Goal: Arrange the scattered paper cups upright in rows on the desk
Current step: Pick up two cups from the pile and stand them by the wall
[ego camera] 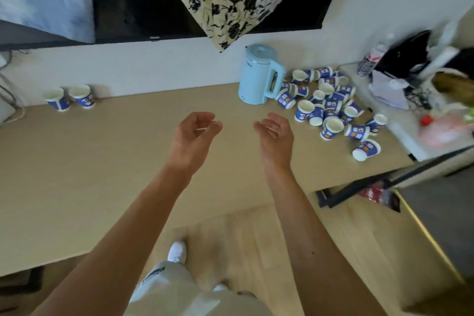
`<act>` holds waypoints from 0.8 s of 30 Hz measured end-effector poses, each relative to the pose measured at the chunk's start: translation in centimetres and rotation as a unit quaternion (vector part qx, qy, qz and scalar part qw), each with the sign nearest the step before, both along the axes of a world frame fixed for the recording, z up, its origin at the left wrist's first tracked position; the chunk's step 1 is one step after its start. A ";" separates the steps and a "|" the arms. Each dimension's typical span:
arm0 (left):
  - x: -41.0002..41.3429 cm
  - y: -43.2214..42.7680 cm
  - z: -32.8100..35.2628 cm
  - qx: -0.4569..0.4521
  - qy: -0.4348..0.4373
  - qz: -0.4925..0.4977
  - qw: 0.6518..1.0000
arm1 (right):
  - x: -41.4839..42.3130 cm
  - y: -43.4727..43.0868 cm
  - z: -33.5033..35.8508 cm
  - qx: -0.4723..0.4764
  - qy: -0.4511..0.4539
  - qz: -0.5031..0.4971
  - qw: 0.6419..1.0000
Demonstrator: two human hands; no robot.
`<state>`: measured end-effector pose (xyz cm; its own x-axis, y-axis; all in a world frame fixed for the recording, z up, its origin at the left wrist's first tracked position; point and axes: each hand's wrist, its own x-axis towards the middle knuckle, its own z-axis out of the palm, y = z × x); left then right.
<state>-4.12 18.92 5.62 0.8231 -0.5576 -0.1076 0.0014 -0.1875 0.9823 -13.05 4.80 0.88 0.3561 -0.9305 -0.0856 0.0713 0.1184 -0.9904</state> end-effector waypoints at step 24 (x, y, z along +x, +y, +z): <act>-6.9 -32.8 -6.3 0.060 0.093 -0.176 0.978 | -13.4 -29.5 -6.6 0.113 0.134 -0.188 0.966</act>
<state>-11.00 -13.89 -0.70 0.5427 -0.7763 -0.3207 0.0936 -0.3236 0.9416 -26.44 -24.66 -5.72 -0.0661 -0.9367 -0.3438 -0.1044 0.3492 -0.9312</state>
